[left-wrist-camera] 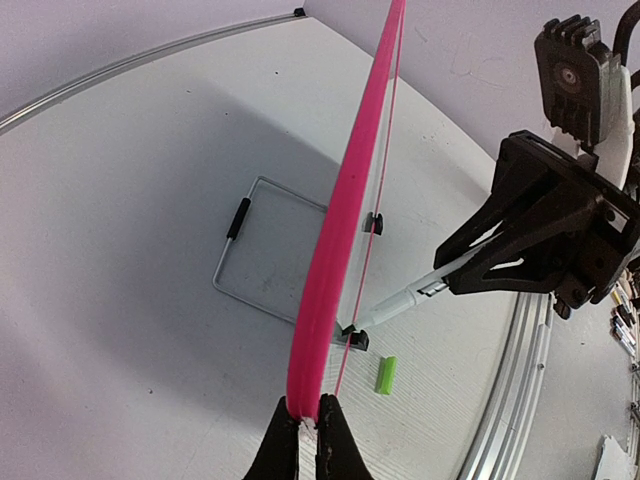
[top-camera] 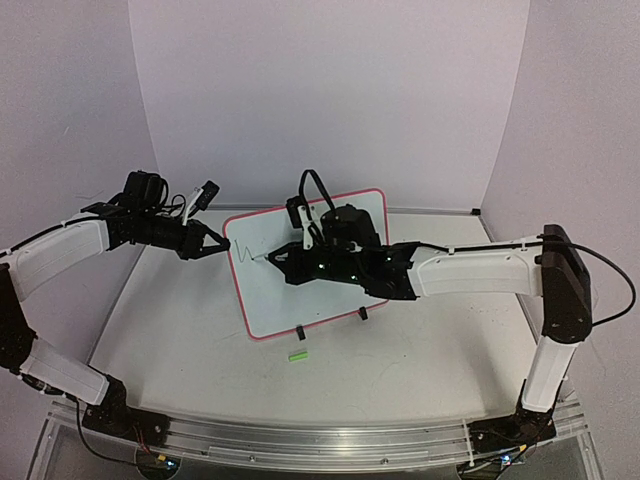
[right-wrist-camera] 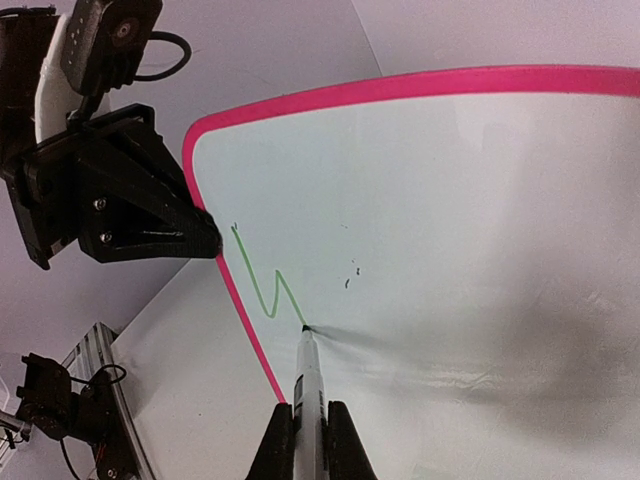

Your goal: Write a sentence on the whiteboard

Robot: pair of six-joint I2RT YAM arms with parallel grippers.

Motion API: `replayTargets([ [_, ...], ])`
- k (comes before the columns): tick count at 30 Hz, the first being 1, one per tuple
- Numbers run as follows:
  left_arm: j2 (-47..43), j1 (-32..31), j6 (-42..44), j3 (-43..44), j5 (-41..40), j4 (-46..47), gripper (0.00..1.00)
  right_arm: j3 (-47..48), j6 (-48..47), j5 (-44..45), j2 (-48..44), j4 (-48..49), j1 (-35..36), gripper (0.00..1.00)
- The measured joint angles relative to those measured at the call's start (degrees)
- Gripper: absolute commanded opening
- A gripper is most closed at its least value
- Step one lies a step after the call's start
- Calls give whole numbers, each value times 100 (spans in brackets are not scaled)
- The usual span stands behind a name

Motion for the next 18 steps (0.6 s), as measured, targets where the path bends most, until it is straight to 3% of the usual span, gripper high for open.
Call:
replayTargets([
  [18, 0, -6, 0, 0, 6, 0, 0, 233, -153, 407, -132, -17, 9, 0],
])
